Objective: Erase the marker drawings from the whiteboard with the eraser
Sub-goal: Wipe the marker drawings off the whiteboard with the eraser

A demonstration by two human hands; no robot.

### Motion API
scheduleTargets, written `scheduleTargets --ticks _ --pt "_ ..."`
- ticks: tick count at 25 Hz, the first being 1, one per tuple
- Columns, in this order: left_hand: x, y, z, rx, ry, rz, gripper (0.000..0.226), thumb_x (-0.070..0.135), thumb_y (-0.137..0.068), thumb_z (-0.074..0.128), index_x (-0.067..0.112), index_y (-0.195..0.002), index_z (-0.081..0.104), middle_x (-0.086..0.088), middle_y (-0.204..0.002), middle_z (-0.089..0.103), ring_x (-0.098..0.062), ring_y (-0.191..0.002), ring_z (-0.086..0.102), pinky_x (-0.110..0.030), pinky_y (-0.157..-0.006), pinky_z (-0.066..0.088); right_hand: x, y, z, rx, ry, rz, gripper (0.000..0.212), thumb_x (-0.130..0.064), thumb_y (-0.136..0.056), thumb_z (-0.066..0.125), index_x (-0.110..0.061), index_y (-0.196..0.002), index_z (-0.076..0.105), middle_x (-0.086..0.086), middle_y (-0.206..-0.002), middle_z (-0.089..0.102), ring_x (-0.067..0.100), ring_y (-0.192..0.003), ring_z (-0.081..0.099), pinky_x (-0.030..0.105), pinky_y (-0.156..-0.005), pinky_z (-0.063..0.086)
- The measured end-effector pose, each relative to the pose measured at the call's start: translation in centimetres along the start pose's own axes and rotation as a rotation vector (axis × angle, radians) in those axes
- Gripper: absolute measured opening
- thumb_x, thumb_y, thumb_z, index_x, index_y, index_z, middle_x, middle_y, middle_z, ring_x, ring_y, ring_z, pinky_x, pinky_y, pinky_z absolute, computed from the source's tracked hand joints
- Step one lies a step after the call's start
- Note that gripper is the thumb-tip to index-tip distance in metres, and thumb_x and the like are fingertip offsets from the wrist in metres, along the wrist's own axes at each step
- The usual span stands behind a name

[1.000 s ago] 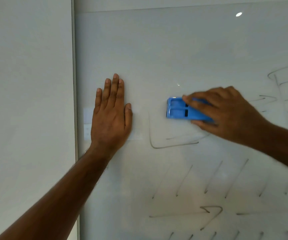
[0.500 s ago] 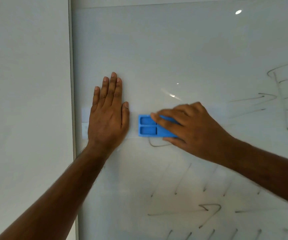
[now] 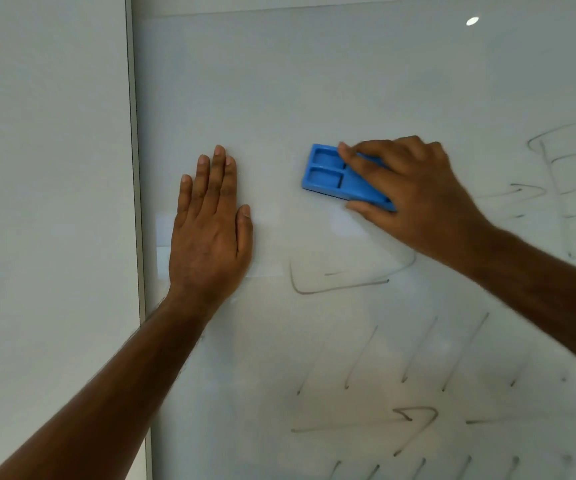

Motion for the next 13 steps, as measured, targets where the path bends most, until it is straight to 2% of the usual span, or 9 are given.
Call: scheduleTargets --ticks 2,6,10,13 --pt "0.0 0.0 0.0 0.008 0.001 0.002 0.065 0.03 -0.113 0.03 0.003 -0.171 0.021 -0.013 -0.181 0.017 -0.027 -0.169 0.012 -0.045 -0.138 0.007 -2.6 -0.6 0.9 0.032 -0.009 -0.015 0.067 -0.05 -0.096 0.056 -0.02 -0.155 0.047 0.004 -0.14 0.06 0.033 -0.108 0.055 0.047 -0.084 0.044" --pt "-0.1 0.1 -0.2 0.004 -0.001 0.007 0.065 0.029 -0.112 0.03 0.003 -0.171 0.022 -0.013 -0.18 0.017 -0.027 -0.169 0.012 -0.043 -0.138 0.005 -5.0 3.5 1.1 -0.006 0.021 -0.204 0.066 -0.049 -0.099 0.057 -0.02 -0.156 0.043 0.003 -0.142 0.059 0.03 -0.106 0.058 0.045 -0.084 0.046" --pt "-0.1 0.2 0.0 0.017 -0.001 0.014 0.065 0.028 -0.112 0.031 0.002 -0.171 0.022 -0.014 -0.18 0.018 -0.028 -0.168 0.012 -0.04 -0.138 0.002 -1.4 7.9 -0.7 -0.077 0.028 -0.266 0.061 -0.046 -0.102 0.051 -0.021 -0.157 0.039 0.003 -0.144 0.059 0.029 -0.11 0.057 0.047 -0.085 0.047" --pt "-0.1 0.2 0.0 0.014 -0.004 0.002 0.065 0.028 -0.112 0.031 0.003 -0.171 0.022 -0.013 -0.181 0.017 -0.027 -0.169 0.012 -0.041 -0.138 0.003 3.9 7.8 -2.3 -0.063 0.072 -0.152 0.06 -0.049 -0.102 0.049 -0.02 -0.155 0.044 0.008 -0.14 0.061 0.036 -0.101 0.06 0.048 -0.081 0.047"
Point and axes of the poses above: each hand's wrist, its own y-axis away from the middle knuckle, its own z-axis out of the palm, x = y × z, the point moved 1 cm from there along -y, towards the middle knuckle
